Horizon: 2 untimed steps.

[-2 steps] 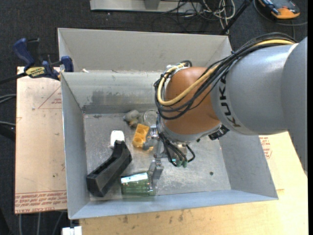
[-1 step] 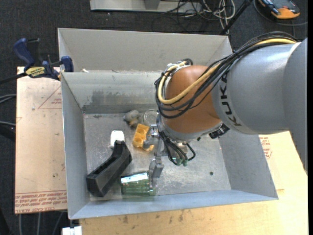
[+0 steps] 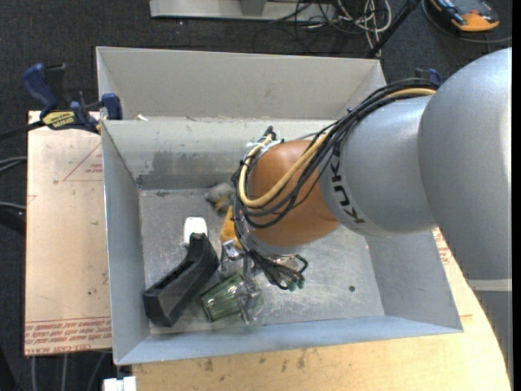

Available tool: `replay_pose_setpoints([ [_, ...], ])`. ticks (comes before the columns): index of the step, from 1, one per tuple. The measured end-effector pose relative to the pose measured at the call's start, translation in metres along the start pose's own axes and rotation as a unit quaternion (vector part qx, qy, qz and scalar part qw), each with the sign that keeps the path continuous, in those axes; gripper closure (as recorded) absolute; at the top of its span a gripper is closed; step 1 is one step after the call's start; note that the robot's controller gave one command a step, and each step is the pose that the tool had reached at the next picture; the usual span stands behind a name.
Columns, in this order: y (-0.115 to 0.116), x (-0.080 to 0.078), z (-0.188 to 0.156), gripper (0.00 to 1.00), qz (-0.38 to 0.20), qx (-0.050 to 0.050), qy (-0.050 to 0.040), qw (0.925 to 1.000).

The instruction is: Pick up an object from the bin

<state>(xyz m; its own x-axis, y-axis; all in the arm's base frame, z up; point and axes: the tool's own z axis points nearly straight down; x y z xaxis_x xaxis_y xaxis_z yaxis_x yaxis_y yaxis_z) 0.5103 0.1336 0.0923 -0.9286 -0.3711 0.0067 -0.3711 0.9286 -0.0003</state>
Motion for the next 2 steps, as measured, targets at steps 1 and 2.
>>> replay_pose_setpoints([
  [1,0.0000,-0.0004,-0.0001,1.00,0.000,0.000,-0.0010,1.0000],
  [2,-0.0009,0.0011,-0.0018,1.00,0.000,-0.001,-0.0054,1.0000],
])
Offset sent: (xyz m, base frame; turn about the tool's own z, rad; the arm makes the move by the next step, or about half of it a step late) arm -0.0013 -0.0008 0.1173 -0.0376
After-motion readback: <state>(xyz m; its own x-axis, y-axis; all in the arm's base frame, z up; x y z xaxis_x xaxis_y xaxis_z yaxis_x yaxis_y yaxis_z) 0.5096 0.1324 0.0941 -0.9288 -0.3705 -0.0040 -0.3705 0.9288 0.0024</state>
